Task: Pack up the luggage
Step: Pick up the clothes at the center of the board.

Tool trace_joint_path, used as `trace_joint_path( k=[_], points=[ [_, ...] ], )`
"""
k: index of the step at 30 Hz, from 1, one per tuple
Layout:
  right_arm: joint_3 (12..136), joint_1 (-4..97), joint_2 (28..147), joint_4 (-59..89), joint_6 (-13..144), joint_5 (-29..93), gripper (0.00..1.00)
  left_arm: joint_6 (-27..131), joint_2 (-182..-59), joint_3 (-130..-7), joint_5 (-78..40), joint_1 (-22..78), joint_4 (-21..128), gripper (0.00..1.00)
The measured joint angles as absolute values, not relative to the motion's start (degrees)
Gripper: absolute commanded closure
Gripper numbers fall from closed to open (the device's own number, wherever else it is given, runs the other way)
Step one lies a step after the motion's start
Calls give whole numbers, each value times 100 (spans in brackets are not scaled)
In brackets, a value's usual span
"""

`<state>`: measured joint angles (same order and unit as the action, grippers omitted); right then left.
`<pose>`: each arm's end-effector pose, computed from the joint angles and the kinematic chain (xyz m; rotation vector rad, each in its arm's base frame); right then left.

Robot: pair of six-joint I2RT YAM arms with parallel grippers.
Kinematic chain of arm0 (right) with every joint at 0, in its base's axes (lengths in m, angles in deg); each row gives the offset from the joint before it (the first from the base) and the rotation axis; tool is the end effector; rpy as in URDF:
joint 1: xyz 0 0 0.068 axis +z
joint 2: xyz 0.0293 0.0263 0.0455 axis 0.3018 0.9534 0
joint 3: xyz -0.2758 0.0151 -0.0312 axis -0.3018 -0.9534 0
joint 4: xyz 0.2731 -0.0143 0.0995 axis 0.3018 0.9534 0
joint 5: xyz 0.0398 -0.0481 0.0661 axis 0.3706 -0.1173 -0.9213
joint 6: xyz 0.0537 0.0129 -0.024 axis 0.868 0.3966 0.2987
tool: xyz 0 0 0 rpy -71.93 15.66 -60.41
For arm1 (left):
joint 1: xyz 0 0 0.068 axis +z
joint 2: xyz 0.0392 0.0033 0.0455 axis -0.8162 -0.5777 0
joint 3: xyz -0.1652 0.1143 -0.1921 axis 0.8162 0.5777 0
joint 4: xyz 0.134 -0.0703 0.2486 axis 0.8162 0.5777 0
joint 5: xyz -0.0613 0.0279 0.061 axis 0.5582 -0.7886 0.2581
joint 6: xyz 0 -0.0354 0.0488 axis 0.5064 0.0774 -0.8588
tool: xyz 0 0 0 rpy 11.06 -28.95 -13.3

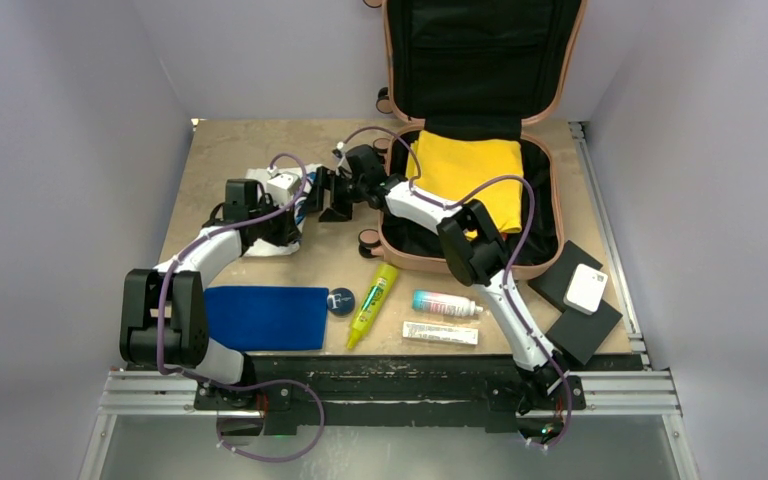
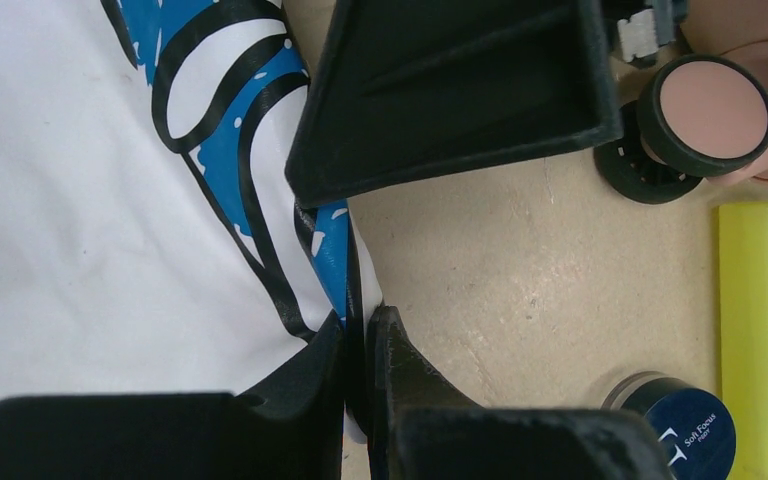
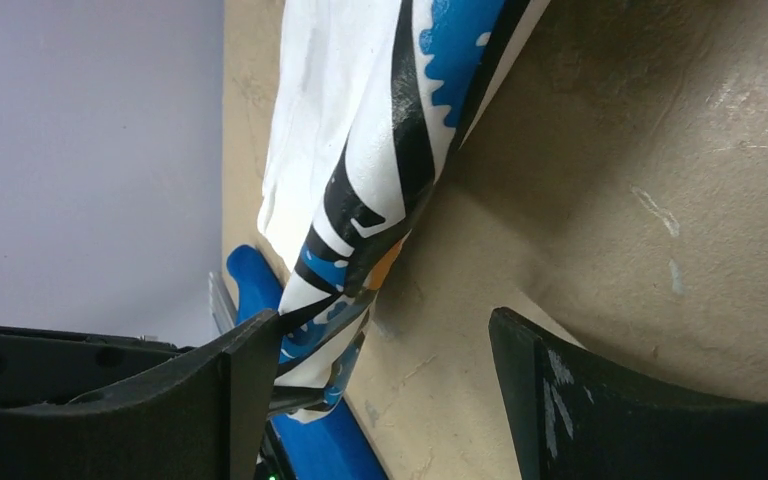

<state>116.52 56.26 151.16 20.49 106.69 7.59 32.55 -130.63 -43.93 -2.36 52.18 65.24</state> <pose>0.4598 0.3987 0.1416 -0.1805 2.4142 1.4080 0.3299 -0.0335 0.1779 0.4179 2.3051 -0.4702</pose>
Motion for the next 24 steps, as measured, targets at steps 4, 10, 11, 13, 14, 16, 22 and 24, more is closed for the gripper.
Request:
trace_joint_path(
  k=[4, 10, 11, 13, 14, 16, 22, 24],
  points=[
    [11783, 5635, 15245, 2007, 10778, 711, 20, 3255, -13063, -4385, -194, 5218, 6513, 100],
    [11875, 5644, 15264, 1859, 10938, 652, 20, 3253, -13068, -4337, -122, 5221, 6507, 100],
    [11892, 5646, 15264, 1832, 10966, 641, 20, 3253, -13068, -4332, -89, 5221, 6504, 100],
    [11925, 5646, 15271, 1804, 11006, 606, 20, 3253, -13068, -4330, -56, 5218, 6504, 100],
    [11953, 5646, 15286, 1771, 11023, 593, 20, 3253, -13070, -4330, -39, 5218, 6507, 100],
    [12028, 5646, 15345, 1701, 11060, 573, 20, 3253, -13078, -4330, -37, 5203, 6504, 100],
    [12168, 5646, 15555, 1502, 11257, 551, 20, 3253, -13186, -4337, -124, 4847, 6511, 100],
    [12203, 5646, 15605, 1467, 11320, 525, 20, 3253, -13282, -4354, -240, 4609, 6504, 100]
  ],
)
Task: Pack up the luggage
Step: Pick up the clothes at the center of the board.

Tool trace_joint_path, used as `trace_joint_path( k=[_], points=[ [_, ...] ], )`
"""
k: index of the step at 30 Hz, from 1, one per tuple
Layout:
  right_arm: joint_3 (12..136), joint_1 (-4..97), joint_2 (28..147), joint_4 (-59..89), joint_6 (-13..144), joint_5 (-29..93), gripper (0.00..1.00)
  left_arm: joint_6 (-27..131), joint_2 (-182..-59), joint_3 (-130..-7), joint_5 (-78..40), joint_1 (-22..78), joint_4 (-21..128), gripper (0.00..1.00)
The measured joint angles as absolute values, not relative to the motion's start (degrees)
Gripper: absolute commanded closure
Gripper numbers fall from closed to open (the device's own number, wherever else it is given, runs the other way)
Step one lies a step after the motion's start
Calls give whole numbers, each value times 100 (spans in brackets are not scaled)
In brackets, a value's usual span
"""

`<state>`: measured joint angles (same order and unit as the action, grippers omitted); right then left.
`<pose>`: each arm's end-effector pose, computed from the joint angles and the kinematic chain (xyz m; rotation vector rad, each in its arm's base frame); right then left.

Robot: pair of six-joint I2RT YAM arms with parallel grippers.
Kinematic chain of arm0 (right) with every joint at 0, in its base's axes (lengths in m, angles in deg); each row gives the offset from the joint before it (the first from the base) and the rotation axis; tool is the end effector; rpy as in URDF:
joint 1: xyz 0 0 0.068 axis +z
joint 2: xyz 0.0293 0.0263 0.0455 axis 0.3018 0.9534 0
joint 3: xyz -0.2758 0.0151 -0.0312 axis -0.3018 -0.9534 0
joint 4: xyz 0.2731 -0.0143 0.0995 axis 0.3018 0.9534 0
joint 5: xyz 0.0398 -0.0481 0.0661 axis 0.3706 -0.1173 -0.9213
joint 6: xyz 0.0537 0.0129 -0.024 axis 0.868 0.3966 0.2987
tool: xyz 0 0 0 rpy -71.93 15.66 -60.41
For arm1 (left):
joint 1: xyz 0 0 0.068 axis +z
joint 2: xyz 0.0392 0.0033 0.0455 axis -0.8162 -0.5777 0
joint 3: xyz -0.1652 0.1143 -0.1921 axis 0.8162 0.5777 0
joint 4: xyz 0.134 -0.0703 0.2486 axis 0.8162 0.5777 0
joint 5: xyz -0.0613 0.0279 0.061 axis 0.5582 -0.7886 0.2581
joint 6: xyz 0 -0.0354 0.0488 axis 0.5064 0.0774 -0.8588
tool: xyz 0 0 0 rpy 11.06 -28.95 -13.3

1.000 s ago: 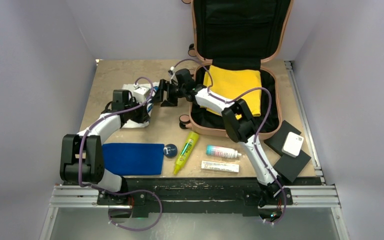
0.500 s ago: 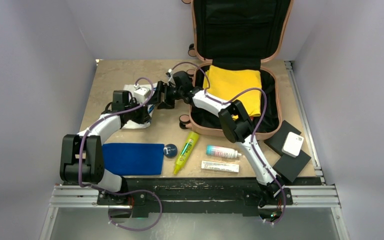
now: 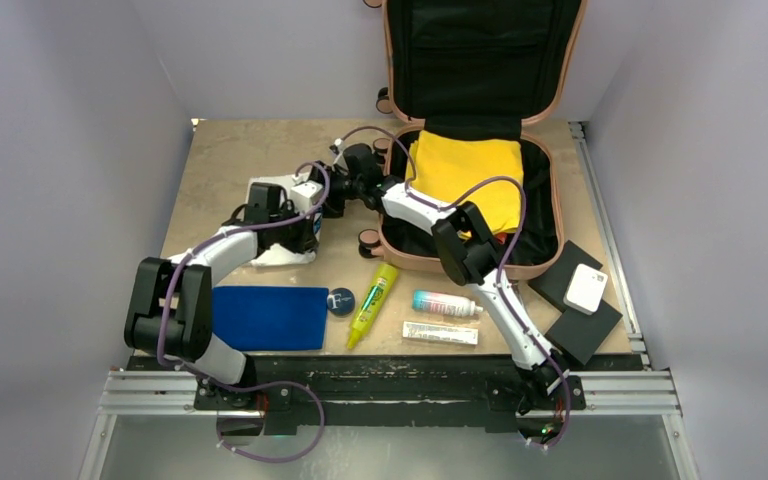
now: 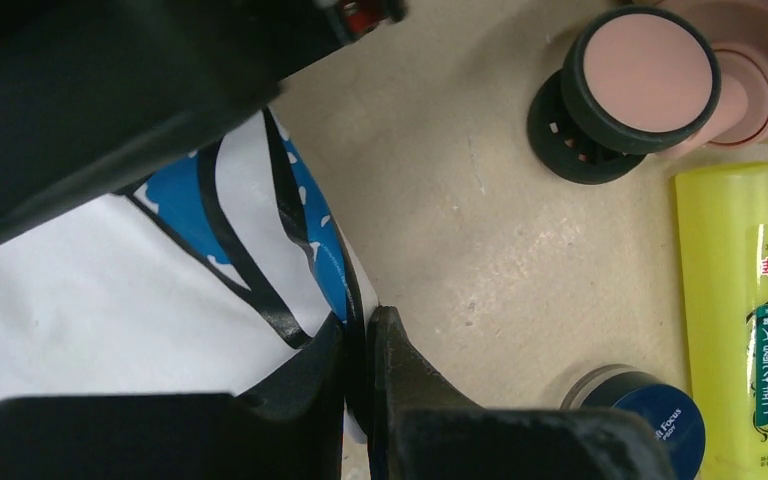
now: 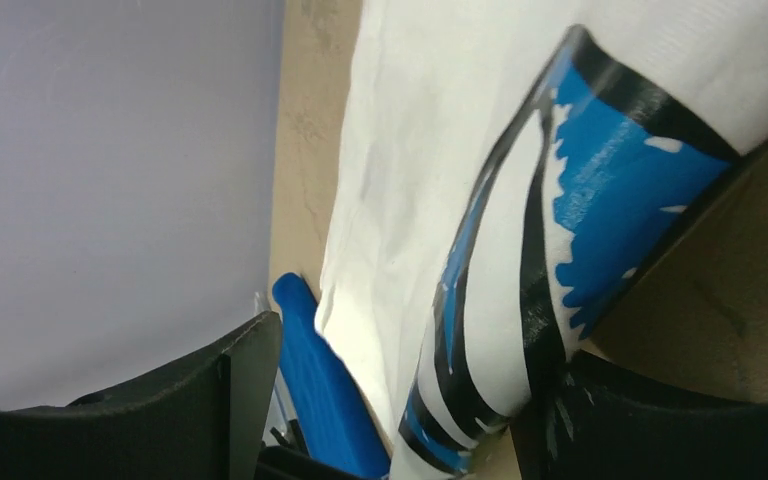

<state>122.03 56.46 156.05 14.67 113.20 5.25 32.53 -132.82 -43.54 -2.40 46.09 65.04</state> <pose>0.4718 0.4131 0.1368 -0.1275 2.3464 1.5457 0.3255 -0.0684 0.1640 0.5394 2.3321 -0.5300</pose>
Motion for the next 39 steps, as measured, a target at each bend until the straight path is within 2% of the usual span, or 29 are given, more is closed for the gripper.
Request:
trace_joint_path(
  k=[8, 12, 13, 16, 18, 19, 22, 26, 28, 37, 39],
  points=[
    [12238, 5650, 15730, 1426, 11460, 490, 23, 3347, -13601, -4562, -411, 4257, 6531, 100],
    [12238, 5650, 15730, 1426, 11443, 534, 27, 3408, -13592, -4584, -494, 4254, 6539, 87],
    [12235, 5650, 15730, 1424, 11441, 534, 28, 3408, -13572, -4584, -513, 4257, 6539, 83],
    [12155, 5650, 15701, 1354, 11443, 523, 28, 3399, -13450, -4584, -559, 4279, 6568, 52],
    [12082, 5650, 15666, 1306, 11441, 492, 28, 3366, -13323, -4584, -572, 4346, 6557, 36],
    [12037, 5650, 15640, 1288, 11438, 477, 28, 3366, -13240, -4584, -581, 4414, 6557, 31],
    [11997, 5657, 15625, 1275, 11419, 475, 28, 3334, -13043, -4584, -596, 4591, 6568, 22],
    [11995, 5690, 15625, 1275, 11384, 477, 28, 3240, -12711, -4584, -553, 4781, 6657, 19],
    [11982, 5705, 15623, 1273, 11366, 479, 28, 3200, -12499, -4584, -518, 4893, 6705, 21],
    [11881, 5749, 15570, 1387, 11242, 593, 28, 3146, -12211, -4406, -574, 6608, 6251, 45],
    [11879, 5755, 15570, 1406, 11220, 615, 29, 3098, -12407, -4306, -664, 6786, 6174, 47]
  ],
)
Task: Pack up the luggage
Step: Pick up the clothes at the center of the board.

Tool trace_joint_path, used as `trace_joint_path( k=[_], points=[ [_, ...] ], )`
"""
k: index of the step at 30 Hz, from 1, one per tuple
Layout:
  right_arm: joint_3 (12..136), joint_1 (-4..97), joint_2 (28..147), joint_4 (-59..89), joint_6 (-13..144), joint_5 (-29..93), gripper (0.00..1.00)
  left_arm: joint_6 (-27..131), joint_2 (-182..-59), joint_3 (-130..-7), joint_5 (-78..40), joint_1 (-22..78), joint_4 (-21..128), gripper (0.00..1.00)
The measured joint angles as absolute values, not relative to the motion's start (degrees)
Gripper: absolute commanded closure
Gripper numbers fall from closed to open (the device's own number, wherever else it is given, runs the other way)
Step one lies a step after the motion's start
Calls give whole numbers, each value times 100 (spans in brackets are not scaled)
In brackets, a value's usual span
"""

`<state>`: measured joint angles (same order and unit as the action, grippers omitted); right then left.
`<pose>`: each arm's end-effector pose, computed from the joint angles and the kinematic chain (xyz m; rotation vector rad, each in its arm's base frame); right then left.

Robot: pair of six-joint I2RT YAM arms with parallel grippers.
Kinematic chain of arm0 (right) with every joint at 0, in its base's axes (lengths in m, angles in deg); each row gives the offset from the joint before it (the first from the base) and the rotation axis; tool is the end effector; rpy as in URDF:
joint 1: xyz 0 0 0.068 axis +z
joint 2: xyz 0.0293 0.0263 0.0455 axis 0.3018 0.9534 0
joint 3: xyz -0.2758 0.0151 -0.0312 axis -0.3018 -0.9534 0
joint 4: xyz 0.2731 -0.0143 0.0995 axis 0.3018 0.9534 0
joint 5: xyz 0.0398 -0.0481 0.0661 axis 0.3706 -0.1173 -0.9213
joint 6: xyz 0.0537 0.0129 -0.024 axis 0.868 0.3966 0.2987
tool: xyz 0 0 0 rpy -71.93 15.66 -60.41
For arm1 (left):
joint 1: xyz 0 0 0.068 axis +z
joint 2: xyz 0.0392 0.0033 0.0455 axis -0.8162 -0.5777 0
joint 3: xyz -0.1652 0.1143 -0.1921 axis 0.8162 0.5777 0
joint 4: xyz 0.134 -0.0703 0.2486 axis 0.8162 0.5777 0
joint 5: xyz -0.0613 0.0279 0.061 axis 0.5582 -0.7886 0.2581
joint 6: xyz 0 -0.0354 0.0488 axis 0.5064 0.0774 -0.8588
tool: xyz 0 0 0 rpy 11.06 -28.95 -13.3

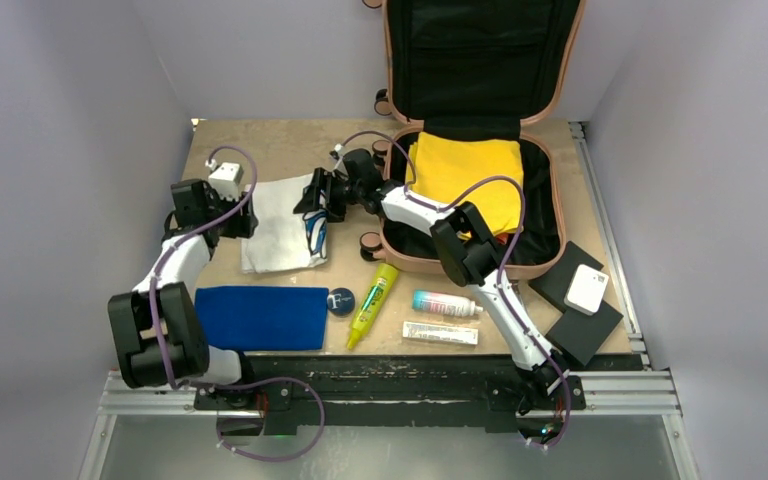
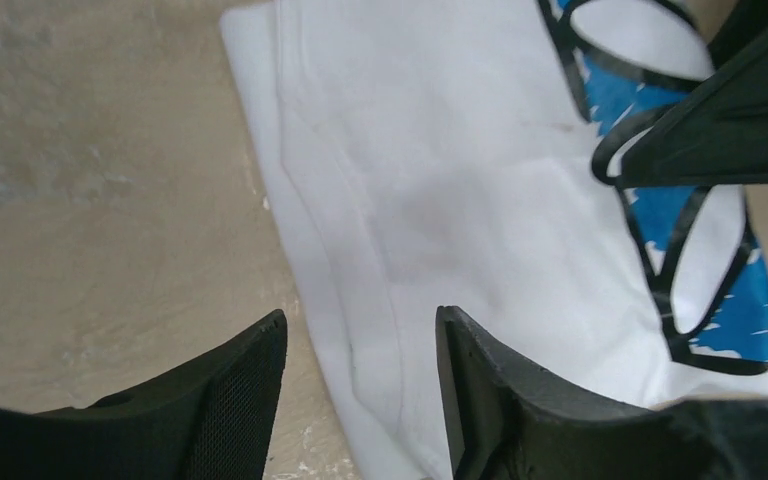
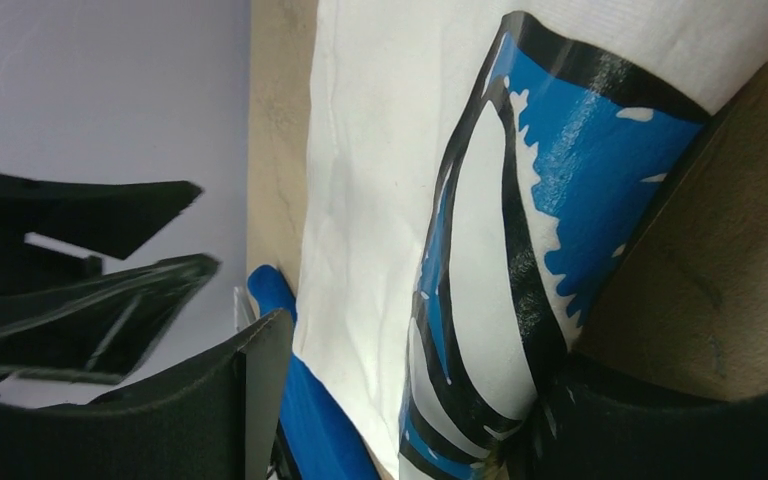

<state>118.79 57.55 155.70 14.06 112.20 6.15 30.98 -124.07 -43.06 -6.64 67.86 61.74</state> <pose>0.4595 0.4176 0.1203 -0.1417 2.3852 1.5152 0.3197 0.0585 0.2122 0.1275 2.1834 -0.1776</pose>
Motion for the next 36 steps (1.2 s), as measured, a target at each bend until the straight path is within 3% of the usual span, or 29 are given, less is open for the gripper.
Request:
trace_joint_path(
  k=[6, 12, 15, 26, 36],
  points=[
    [11879, 5779, 15570, 1467, 11130, 726, 39, 3043, -13116, -4037, -736, 6858, 5997, 49],
    [11881, 5801, 15570, 1515, 11086, 746, 73, 3043, -13312, -3956, -730, 6858, 5956, 49],
    [11881, 5805, 15570, 1531, 11078, 742, 100, 3045, -13312, -3945, -725, 6858, 5936, 49],
    [12117, 5906, 15349, 2405, 10446, 1209, 100, 3246, -12825, -4155, -1173, 6877, 6314, 37],
    [10961, 5235, 13131, 3037, 9696, 1373, 100, 3406, -12091, -4533, -1433, 7008, 6738, 25]
  ],
)
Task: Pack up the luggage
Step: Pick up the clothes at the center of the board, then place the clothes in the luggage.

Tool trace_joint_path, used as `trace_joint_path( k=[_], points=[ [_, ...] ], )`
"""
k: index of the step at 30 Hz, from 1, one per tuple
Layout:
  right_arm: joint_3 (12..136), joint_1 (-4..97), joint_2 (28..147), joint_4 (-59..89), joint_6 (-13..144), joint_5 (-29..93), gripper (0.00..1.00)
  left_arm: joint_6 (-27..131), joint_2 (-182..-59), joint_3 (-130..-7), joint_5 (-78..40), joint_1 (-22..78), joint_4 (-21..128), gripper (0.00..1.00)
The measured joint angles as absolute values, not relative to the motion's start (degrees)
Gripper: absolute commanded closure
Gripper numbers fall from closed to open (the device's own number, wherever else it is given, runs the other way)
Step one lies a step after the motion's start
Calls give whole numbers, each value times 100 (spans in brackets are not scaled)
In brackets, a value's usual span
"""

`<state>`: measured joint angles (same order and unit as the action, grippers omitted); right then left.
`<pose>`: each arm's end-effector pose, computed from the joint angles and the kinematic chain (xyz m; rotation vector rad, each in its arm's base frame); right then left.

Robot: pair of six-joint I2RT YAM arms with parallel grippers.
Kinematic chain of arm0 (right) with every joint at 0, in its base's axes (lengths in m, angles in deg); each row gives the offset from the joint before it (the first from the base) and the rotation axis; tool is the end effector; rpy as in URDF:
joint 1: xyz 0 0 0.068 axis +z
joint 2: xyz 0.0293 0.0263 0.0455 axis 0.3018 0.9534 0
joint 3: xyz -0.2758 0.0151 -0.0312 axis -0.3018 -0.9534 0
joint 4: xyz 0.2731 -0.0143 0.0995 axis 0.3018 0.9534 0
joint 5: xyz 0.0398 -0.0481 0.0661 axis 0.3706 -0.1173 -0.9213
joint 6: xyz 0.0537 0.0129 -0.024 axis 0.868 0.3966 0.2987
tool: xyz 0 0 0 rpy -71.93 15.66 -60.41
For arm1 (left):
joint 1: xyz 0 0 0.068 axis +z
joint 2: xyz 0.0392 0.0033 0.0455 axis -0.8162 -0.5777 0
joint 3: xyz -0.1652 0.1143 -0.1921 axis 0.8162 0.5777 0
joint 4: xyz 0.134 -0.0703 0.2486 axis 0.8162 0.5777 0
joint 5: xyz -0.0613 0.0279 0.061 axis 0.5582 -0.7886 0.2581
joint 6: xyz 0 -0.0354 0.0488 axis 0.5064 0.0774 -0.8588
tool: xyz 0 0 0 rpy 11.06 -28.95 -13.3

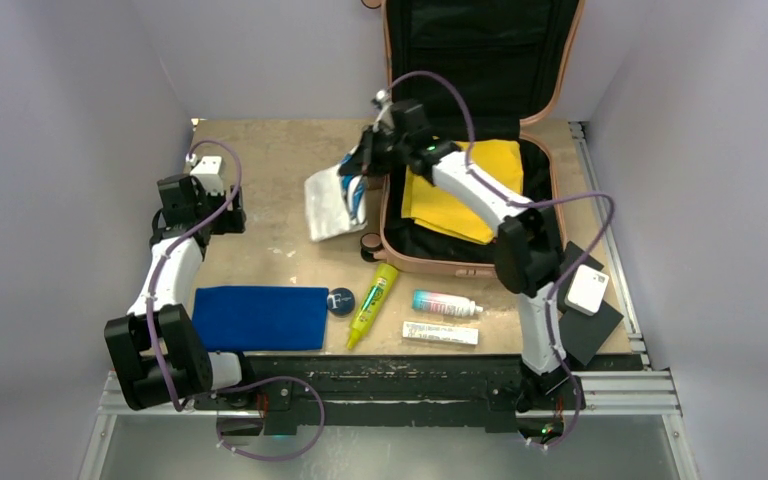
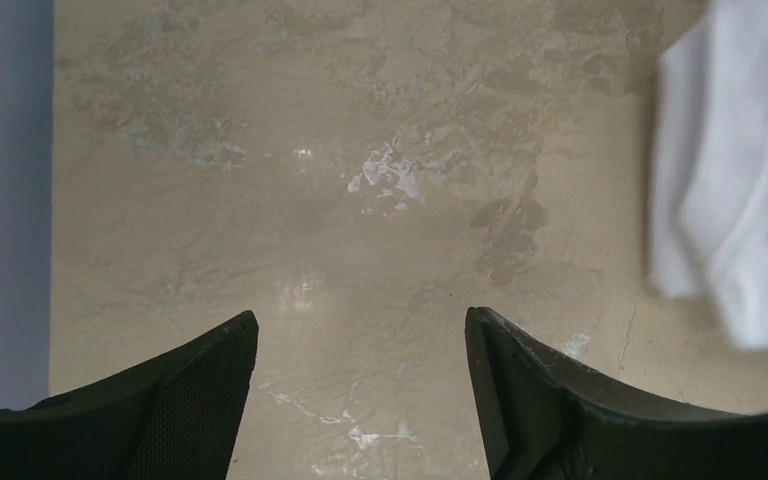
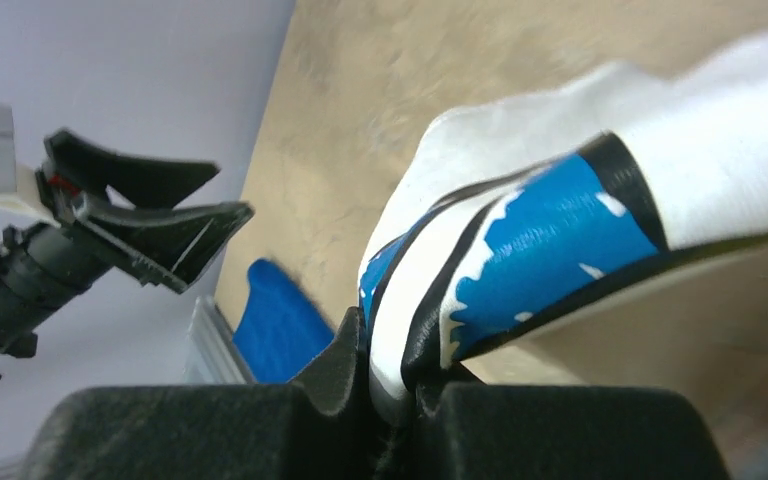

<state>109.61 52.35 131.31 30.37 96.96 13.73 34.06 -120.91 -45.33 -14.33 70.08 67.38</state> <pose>0.4450 0.3330 0.2740 -0.2328 2.2622 1.2079 0.3102 0.0749 0.2331 -0.0479 2.2142 -0.0409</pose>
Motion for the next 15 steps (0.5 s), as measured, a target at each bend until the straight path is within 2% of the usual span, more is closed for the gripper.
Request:
trace_joint_path(
  k=[6, 15],
  points=[
    [10489, 4046, 12386, 3472, 8988, 1491, 100, 3417, -11837, -4533, -1508, 7033, 6773, 23],
    [10441, 2905, 12355, 4702, 7721, 1303, 100, 3517, -11824, -4533, -1506, 7046, 6767, 23]
  ],
)
